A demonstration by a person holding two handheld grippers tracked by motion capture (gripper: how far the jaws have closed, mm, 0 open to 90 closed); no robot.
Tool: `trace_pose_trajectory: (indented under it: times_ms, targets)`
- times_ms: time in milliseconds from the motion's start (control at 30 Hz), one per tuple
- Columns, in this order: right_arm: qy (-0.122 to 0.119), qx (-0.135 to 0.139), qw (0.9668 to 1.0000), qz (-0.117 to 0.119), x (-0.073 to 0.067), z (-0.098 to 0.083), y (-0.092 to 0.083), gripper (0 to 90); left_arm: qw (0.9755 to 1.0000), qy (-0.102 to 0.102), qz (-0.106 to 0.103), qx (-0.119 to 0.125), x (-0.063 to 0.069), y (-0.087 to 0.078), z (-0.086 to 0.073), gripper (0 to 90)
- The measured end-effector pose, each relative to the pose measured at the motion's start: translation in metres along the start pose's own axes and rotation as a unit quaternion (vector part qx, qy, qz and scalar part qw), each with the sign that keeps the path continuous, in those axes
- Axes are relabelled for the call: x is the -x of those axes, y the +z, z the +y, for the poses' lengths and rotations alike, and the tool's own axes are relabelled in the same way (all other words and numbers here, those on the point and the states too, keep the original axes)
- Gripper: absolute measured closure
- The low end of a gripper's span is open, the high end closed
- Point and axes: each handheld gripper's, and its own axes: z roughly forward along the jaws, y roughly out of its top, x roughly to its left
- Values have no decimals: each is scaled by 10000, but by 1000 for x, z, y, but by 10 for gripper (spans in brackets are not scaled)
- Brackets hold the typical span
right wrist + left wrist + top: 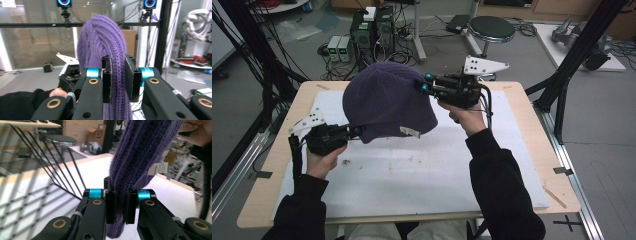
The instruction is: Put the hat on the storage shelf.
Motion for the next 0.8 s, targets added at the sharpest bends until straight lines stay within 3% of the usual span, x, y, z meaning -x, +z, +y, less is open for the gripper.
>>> trace_pose_trajectory:
  times_ms: [167, 467, 600, 800]
  targets:
    - [-93, -37, 9996, -258, 12, 7, 10, 788, 9997, 90, 190, -87, -14, -1, 19, 834]
    - [-269, 152, 9972, -674, 28, 18, 28, 797, 9986, 177, 484, 68, -34, 2, 50, 834]
    - [-255, 294, 9950, -918, 38, 25, 38, 802, 9983, 145, 510, 235, -41, 2, 59, 833]
    - [-447, 260, 9935, -1012, 42, 39, 53, 802, 9971, 158, 701, 255, -52, -3, 69, 833]
